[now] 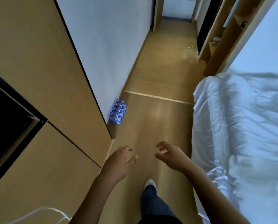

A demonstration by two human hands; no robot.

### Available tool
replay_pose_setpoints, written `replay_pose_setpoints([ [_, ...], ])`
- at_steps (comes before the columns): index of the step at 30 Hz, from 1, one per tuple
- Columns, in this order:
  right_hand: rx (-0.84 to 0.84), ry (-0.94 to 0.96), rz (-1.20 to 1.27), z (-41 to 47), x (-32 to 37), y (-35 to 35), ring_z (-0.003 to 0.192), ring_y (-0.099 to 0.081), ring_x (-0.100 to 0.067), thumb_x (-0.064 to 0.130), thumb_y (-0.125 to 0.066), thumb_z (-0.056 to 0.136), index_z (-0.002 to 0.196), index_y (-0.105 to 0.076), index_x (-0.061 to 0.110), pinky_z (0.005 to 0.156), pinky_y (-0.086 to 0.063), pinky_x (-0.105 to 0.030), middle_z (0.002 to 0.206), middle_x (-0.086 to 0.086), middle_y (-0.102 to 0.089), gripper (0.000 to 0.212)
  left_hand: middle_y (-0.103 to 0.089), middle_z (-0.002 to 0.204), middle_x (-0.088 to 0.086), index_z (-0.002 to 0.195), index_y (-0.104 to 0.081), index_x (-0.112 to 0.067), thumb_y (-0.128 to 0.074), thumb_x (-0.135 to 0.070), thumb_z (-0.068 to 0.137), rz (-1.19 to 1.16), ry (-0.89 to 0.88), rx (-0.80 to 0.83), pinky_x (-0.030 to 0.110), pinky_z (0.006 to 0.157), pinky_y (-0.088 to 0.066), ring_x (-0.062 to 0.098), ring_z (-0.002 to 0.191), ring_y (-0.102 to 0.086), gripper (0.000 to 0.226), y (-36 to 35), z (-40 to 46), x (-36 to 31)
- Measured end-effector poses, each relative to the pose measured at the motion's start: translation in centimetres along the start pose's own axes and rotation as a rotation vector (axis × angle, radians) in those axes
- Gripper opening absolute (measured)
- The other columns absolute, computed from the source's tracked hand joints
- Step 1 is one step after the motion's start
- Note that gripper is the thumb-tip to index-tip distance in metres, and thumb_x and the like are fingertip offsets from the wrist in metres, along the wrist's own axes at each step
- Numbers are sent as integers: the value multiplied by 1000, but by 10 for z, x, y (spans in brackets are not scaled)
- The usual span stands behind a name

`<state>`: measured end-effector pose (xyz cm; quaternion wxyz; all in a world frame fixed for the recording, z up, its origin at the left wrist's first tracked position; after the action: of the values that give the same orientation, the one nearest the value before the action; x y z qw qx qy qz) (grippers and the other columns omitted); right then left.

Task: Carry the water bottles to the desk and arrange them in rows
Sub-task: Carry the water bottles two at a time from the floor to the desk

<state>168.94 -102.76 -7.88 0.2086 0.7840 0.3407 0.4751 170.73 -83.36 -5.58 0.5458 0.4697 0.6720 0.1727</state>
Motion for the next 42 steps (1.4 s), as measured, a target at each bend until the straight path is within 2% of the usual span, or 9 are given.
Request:
replay_pose_setpoints([
  [6,18,58,-35,133,27,97,109,-61,-15,42,-61,94,131,-53,25,96,-52,-38,129,1,-59,42,-55,132,-2,130,-53,-22,-54,-42,95,-59,52,-46,36,100,-44,17,117,-54,40,41,132,-40],
  [11,62,79,-40,234,46,140,107,-59,-13,41,-61,94,131,-52,26,93,-52,-33,129,2,-58,41,-55,130,-2,129,-53,-21,-56,-40,95,-127,100,-65,35,98,-45,15,116,-54,39,68,233,-45],
  [19,106,109,-118,426,90,198,92,-54,-7,40,-61,94,129,-54,24,72,-41,-19,126,1,-59,39,-54,124,-4,129,-52,-22,-56,-36,95,-223,173,-75,30,96,-44,14,110,-54,37,113,420,-28],
  [25,168,158,-138,553,147,247,98,-56,-11,36,-61,95,130,-54,21,83,-43,-25,126,-2,-60,38,-57,127,0,126,-54,-17,-52,-35,97,-261,296,-79,38,103,-43,22,120,-55,34,166,535,-16],
  [28,224,208,-160,605,168,257,99,-56,-12,33,-62,95,131,-54,19,81,-43,-25,127,-4,-60,39,-53,135,2,135,-51,-14,-51,-34,98,-228,349,-121,35,105,-40,23,126,-50,41,189,577,-9],
  [31,316,257,-202,662,182,259,100,-57,-14,31,-62,95,131,-54,17,82,-43,-25,129,-6,-60,40,-58,130,5,128,-57,-13,-49,-35,99,-290,468,-146,37,103,-42,21,119,-55,37,193,617,9],
  [34,424,324,-281,713,194,257,112,-58,-17,32,-61,96,132,-54,17,92,-43,-26,133,-5,-59,40,-63,120,1,120,-61,-17,-51,-38,97,-354,577,-223,34,96,-45,18,110,-59,33,194,650,26],
  [40,664,526,-474,794,217,250,115,-59,-16,35,-56,99,136,-51,17,93,-47,-28,136,-5,-57,42,-64,118,7,121,-61,-11,-60,-28,94,-579,843,-488,27,86,-41,24,110,-59,31,183,682,52],
  [42,711,565,-503,819,219,243,117,-58,-15,36,-56,99,136,-50,20,94,-48,-28,137,-3,-56,41,-64,118,9,120,-61,-8,-63,-24,92,-639,899,-541,28,88,-41,24,108,-59,32,168,691,54],
])
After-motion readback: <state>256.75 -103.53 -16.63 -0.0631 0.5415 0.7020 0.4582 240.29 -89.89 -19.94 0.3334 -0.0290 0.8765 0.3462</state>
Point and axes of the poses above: each hand's wrist, its own z-axis towards the middle knuckle, its own y-axis out of the back of the hand, x = y × z, the point moved 10 cm from there along z, towards the middle knuckle
